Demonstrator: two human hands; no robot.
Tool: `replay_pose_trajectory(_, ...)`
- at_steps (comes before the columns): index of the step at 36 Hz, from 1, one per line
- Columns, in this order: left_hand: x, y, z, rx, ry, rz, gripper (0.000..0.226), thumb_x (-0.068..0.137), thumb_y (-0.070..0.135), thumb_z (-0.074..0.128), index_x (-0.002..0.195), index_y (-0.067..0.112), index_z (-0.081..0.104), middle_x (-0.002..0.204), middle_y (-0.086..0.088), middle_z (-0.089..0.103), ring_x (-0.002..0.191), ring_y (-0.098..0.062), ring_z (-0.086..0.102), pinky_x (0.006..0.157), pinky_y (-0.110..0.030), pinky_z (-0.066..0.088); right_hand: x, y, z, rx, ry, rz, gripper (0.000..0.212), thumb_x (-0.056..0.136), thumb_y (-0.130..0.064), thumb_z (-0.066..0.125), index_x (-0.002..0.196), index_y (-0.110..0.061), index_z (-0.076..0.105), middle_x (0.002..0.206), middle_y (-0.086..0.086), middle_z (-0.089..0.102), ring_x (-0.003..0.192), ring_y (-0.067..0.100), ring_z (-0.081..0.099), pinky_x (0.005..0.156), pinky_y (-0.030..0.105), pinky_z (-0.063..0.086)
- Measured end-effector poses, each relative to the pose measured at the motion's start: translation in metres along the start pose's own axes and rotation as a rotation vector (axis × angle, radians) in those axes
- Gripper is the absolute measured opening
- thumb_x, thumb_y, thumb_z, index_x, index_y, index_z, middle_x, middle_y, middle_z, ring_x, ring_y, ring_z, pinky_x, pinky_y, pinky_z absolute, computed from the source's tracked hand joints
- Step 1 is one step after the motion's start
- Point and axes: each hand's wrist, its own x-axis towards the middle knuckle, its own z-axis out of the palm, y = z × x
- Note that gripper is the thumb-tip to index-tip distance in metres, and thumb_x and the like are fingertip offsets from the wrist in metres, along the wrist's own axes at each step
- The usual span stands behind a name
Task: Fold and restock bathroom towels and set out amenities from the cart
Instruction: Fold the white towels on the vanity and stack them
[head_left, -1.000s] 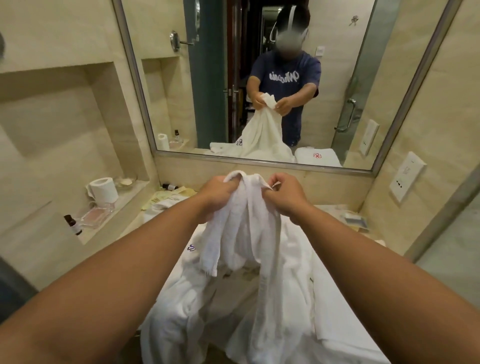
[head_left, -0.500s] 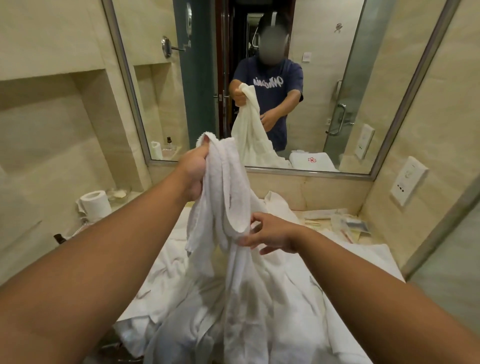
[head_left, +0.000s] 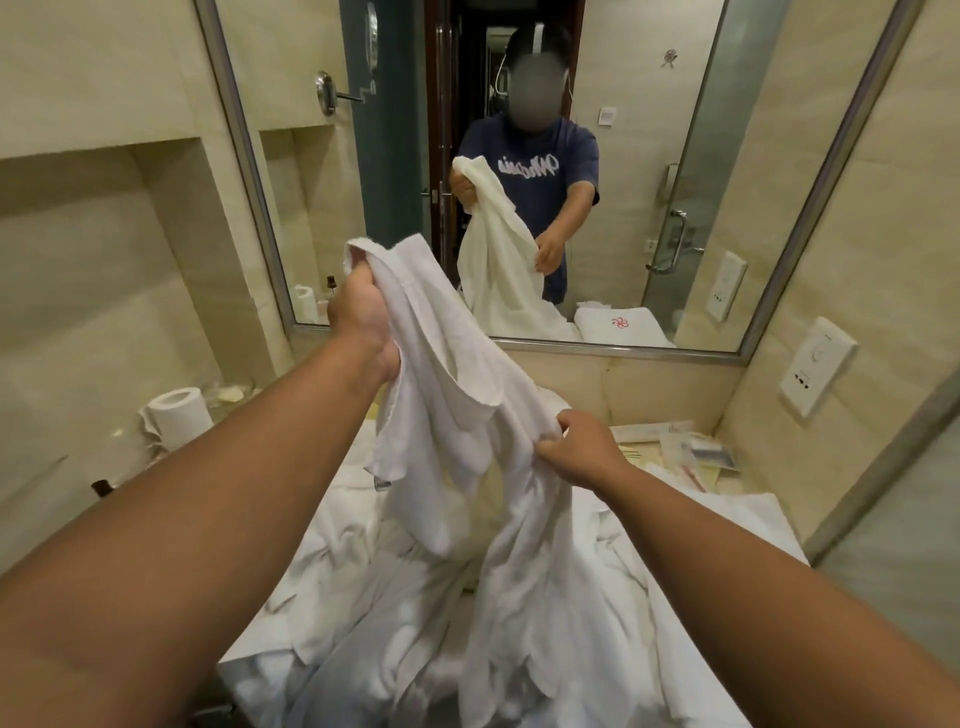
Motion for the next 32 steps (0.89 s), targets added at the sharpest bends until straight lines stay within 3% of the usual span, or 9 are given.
replay_pose_trajectory(5,-0.005,0.010,0.013,-0.043,-0.028,0.026,0.047,0.108,0.047,0.043,0.094,0.016,0.074,0.081,-0.002,0.079,0.073,-0.022,0.078,0.062,-0.035,0.061,0.007,-0.005,-0.002,0.009,0.148,-0.060,0.011,0.088,-0.017,0.055,0.094,-0.012,0.062,0.090,0.006,0.065,0.085,0.031,0.060,0.067,0.031,0.040)
replay_pose_trajectory(12,0.005,0.021,0.012,-0.164,-0.191,0.016,0.060,0.111,0.037,0.032,0.080,0.014,0.078,0.074,-0.007,0.074,0.067,-0.024,0.075,0.062,-0.035,0.061,0.028,-0.045,-0.063,0.600,0.671,0.062,0.017,0.099,-0.014,0.037,0.100,-0.017,0.053,0.093,0.004,0.058,0.085,0.027,0.053,0.071,0.033,0.038)
replay_pose_trajectory(16,0.013,0.015,0.003,-0.034,-0.307,-0.033,0.043,0.108,0.038,0.036,0.101,0.013,0.072,0.088,-0.009,0.071,0.084,-0.029,0.070,0.076,-0.041,0.062,0.044,-0.056,-0.091,0.833,0.536,0.012,0.013,0.101,-0.026,0.042,0.113,-0.022,0.046,0.104,0.001,0.059,0.097,0.025,0.058,0.083,0.042,0.052)
replay_pose_trajectory(18,0.015,0.009,-0.001,0.103,-0.342,-0.051,0.041,0.106,0.032,0.038,0.094,0.012,0.071,0.084,-0.009,0.069,0.081,-0.028,0.069,0.073,-0.038,0.061,0.042,-0.051,-0.093,0.803,0.393,-0.050,0.034,0.097,-0.031,0.063,0.119,-0.021,0.039,0.108,-0.001,0.057,0.098,0.021,0.061,0.083,0.038,0.054)
replay_pose_trajectory(20,0.011,0.002,-0.006,0.255,-0.365,-0.068,0.043,0.104,0.030,0.038,0.084,0.010,0.070,0.078,-0.009,0.066,0.074,-0.027,0.068,0.071,-0.036,0.060,0.039,-0.042,-0.086,0.718,0.263,-0.083,0.053,0.089,-0.020,0.075,0.122,-0.021,0.033,0.110,0.000,0.055,0.097,0.018,0.062,0.082,0.038,0.057)
replay_pose_trajectory(24,-0.001,-0.012,-0.017,0.542,-0.371,-0.094,0.041,0.104,0.025,0.039,0.083,0.006,0.069,0.082,-0.012,0.063,0.069,-0.024,0.068,0.068,-0.035,0.059,0.032,-0.023,-0.064,0.455,0.170,-0.041,0.040,0.088,0.002,0.052,0.117,-0.018,0.033,0.100,0.001,0.049,0.091,0.022,0.055,0.070,0.036,0.050)
replay_pose_trajectory(28,-0.012,-0.028,-0.035,0.741,-0.405,-0.226,0.041,0.103,0.013,0.044,0.072,0.003,0.069,0.071,-0.012,0.062,0.053,-0.022,0.066,0.061,-0.034,0.054,0.033,0.005,-0.050,0.198,0.376,-0.081,0.008,0.086,0.000,0.054,0.090,-0.006,0.052,0.081,0.006,0.056,0.069,0.019,0.045,0.053,0.031,0.027)
replay_pose_trajectory(30,-0.014,-0.034,-0.043,0.845,-0.436,-0.254,0.044,0.102,0.008,0.047,0.068,0.003,0.074,0.070,-0.012,0.065,0.051,-0.021,0.066,0.055,-0.031,0.056,0.033,0.017,-0.046,0.240,0.520,-0.059,0.005,0.081,0.002,0.056,0.079,0.000,0.051,0.073,0.012,0.056,0.067,0.021,0.041,0.054,0.035,0.024)
replay_pose_trajectory(32,-0.017,-0.036,-0.044,0.864,-0.491,-0.401,0.049,0.104,0.020,0.047,0.070,0.005,0.080,0.078,-0.013,0.074,0.063,-0.025,0.072,0.060,-0.031,0.058,0.027,0.020,-0.043,0.380,0.606,0.011,0.013,0.083,0.000,0.053,0.074,-0.006,0.045,0.070,0.006,0.049,0.068,0.018,0.038,0.055,0.035,0.025)
